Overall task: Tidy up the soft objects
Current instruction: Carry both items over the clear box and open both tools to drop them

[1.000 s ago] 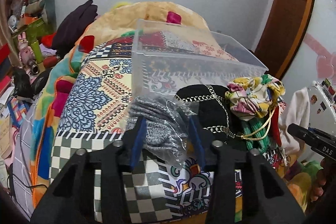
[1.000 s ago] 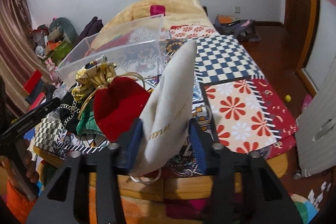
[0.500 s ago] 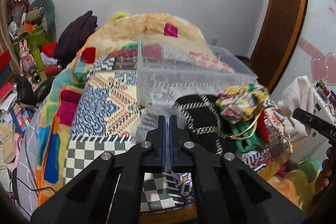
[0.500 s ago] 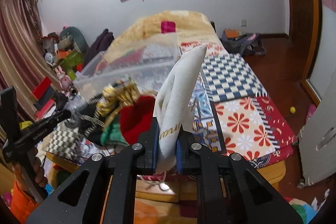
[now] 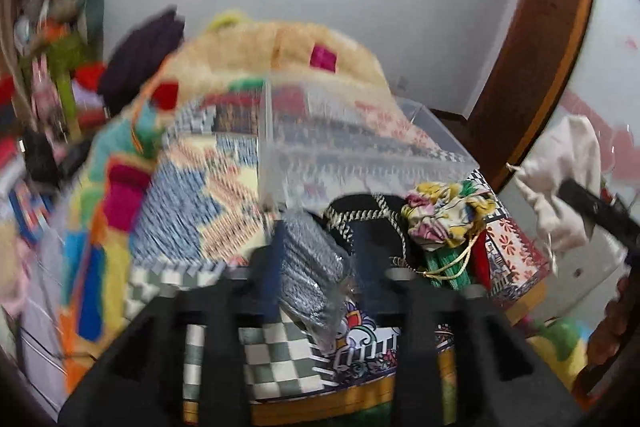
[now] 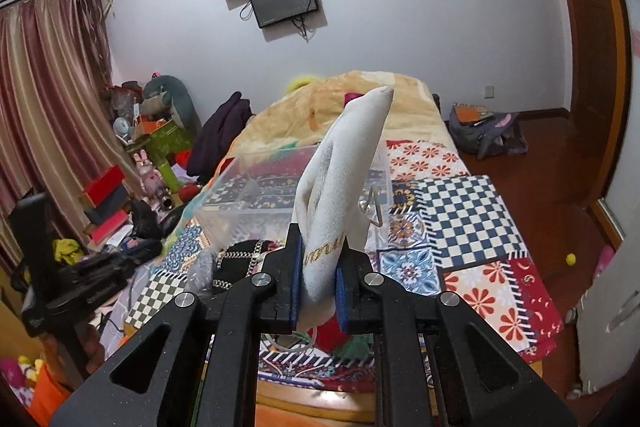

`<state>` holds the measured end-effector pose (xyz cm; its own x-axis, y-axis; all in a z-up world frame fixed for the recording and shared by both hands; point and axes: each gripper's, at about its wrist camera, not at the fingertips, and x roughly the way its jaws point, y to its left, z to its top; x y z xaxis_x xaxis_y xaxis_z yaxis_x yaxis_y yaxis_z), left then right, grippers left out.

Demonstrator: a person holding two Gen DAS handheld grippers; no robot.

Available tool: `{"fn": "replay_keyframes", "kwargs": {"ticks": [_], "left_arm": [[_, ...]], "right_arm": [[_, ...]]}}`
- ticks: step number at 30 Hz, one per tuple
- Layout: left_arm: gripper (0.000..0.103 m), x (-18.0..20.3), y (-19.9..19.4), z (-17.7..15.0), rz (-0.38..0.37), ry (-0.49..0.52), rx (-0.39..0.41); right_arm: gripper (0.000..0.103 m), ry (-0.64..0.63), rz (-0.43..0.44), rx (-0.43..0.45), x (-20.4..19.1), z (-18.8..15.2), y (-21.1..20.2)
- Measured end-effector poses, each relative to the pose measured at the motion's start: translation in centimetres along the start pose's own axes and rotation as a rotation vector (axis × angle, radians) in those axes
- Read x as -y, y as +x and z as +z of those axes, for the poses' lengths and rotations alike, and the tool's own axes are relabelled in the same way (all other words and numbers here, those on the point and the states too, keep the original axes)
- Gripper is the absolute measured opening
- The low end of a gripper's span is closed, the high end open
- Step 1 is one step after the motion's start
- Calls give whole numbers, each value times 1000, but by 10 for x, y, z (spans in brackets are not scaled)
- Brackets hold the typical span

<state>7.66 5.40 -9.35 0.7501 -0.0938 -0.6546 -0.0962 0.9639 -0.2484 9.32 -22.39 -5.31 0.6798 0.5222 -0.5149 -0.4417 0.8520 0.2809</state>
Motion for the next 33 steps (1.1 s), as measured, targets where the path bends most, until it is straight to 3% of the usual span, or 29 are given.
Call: {"fn": "replay_keyframes", "kwargs": {"ticks": [9, 14, 18, 20, 33], "left_arm": [[53, -3, 40, -22, 88, 19, -121], [43, -9, 39, -31, 80, 18, -115], [20, -4, 28, -30, 72, 42, -91], [15, -1, 21, -27, 79, 56, -74], [14, 14, -38, 37, 47, 92, 159]], "right_arm": [[12, 25, 0, -28, 3, -7, 5], [12, 15, 2, -28, 0, -7, 3], [12, 12, 2, -22, 0, -4, 1], [12, 10, 5, -15, -1, -1, 0], [12, -84, 1, 75, -26, 47, 9]]}}
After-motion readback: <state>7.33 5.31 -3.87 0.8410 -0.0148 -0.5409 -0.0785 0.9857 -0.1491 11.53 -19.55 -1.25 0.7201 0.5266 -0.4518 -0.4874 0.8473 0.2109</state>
